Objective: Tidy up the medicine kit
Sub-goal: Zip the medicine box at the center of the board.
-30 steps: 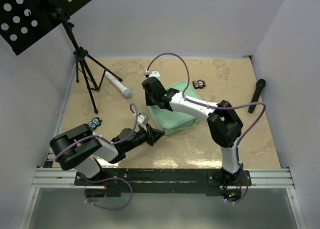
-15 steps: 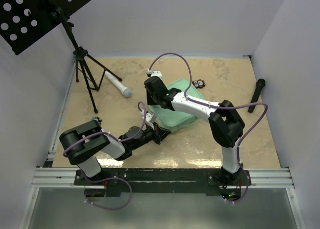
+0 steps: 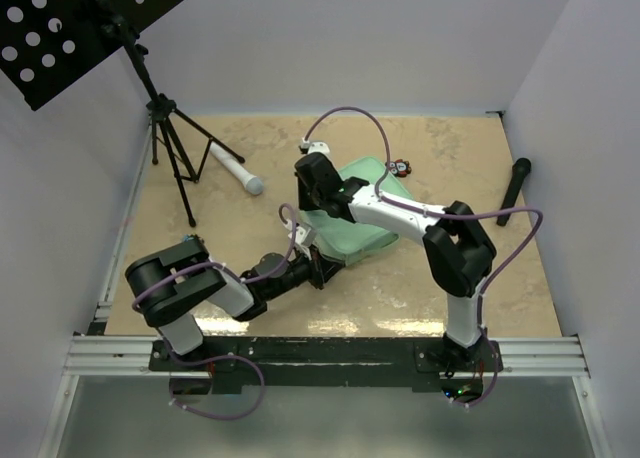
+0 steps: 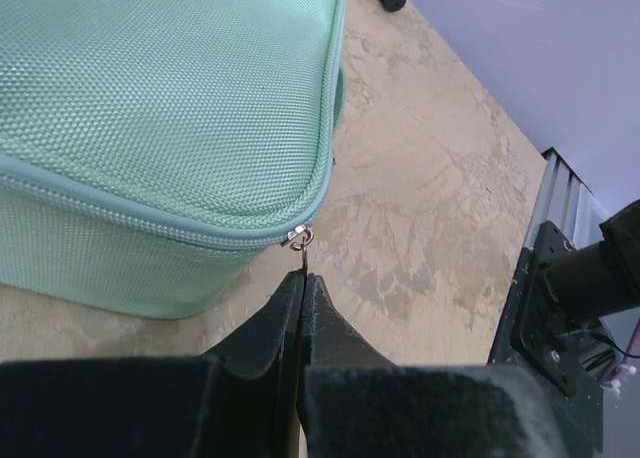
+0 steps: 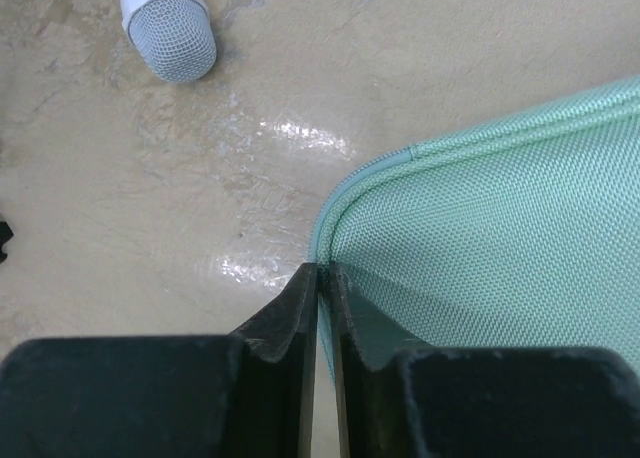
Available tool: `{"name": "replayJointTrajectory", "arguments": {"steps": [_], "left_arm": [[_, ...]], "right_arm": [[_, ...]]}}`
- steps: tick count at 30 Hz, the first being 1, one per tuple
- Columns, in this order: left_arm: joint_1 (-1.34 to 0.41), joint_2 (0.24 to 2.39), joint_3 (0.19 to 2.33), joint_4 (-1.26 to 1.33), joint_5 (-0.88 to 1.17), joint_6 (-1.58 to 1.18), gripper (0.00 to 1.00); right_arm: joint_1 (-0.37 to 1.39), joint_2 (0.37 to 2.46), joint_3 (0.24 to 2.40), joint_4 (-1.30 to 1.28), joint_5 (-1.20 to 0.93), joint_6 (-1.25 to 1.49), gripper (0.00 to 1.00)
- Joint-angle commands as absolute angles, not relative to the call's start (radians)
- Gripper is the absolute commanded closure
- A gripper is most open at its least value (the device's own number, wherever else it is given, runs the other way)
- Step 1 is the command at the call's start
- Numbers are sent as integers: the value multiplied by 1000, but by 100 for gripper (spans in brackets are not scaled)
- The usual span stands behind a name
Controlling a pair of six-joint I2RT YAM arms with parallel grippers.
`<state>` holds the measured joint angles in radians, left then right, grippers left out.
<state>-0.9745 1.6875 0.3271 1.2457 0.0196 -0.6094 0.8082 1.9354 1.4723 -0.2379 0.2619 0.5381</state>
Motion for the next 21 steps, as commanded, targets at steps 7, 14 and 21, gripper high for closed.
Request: {"name": "replayJointTrajectory", "arguments": {"steps": [7, 14, 21], "left_arm": [[-950, 1537, 209, 1384, 72, -630, 100], [-818, 1421, 204, 1208, 84, -617, 100], [-744, 1400, 299, 953, 58, -525, 100]], "right_arm": [[744, 1789, 1488, -322, 328, 523, 57], [548, 1686, 1356, -302, 402, 551, 58], [425, 1674, 1230, -241, 419, 568, 59]]}}
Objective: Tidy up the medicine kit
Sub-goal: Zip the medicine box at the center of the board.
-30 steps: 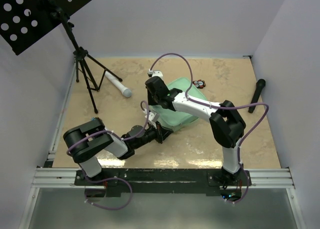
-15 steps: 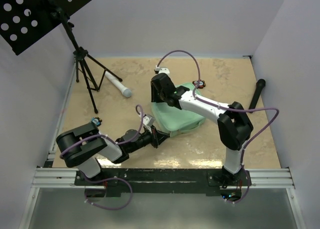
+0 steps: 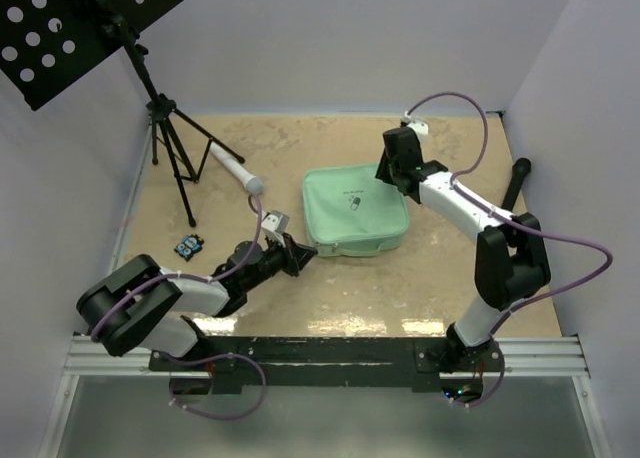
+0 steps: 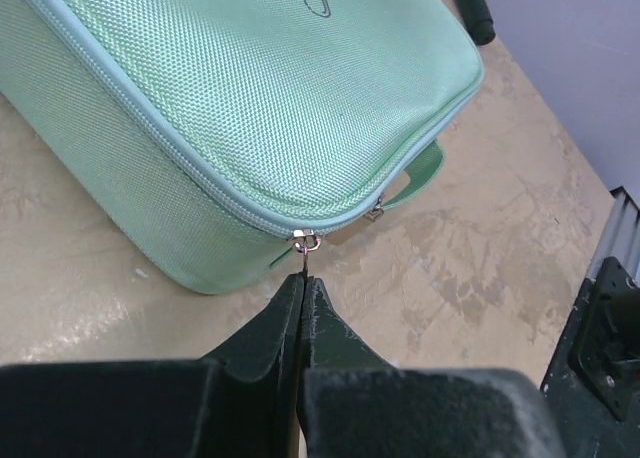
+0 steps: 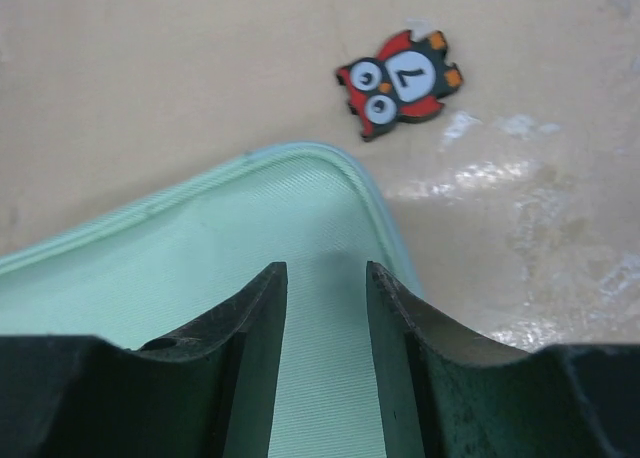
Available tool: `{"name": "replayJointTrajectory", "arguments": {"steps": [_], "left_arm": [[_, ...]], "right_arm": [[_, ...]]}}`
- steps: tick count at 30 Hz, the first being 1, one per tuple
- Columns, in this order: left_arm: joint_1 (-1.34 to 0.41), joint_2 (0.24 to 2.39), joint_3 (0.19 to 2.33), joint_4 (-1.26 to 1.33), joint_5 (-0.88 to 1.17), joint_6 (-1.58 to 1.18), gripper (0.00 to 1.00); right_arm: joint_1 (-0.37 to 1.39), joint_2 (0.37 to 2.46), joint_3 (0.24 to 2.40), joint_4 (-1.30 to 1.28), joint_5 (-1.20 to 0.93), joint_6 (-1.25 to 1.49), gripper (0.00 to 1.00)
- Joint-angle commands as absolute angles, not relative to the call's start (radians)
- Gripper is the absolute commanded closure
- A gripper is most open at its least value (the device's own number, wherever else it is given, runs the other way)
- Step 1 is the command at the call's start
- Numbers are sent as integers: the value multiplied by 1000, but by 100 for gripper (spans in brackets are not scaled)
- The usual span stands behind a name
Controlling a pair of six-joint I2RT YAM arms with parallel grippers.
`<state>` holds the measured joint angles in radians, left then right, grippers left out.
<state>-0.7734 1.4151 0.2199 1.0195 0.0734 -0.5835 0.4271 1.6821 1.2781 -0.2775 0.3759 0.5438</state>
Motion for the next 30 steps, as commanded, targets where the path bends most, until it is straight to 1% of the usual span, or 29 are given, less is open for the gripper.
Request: {"name": "replayJointTrajectory", "arguments": {"steps": [1, 7, 18, 21, 22, 25, 26, 30], "left_arm": [[-732, 1408, 299, 951, 58, -537, 100], [-661, 1477, 314, 920, 63, -575, 100], [-531, 1563, 379, 907, 117, -571, 100], [-509, 1588, 413, 897, 126, -549, 100], [-503, 1594, 425, 896, 136, -539, 100], [-497, 1600, 442, 896, 144, -517, 100], [-497, 1603, 443, 902, 147, -514, 100], [-497, 1623, 434, 936, 159, -523, 100]], "right_arm": [[425, 1674, 1220, -235, 431, 572, 59], [419, 1680, 1164, -221, 453, 591, 59], [429, 1620, 973, -132, 342, 591, 60], [459, 1591, 950, -136, 356, 589, 61], [474, 1566, 957, -149, 377, 591, 61], [615, 1482, 1034, -196, 527, 574, 60], [649, 1471, 1064, -201, 532, 557, 60], [699, 1547, 1215, -219, 394, 516, 59]]}}
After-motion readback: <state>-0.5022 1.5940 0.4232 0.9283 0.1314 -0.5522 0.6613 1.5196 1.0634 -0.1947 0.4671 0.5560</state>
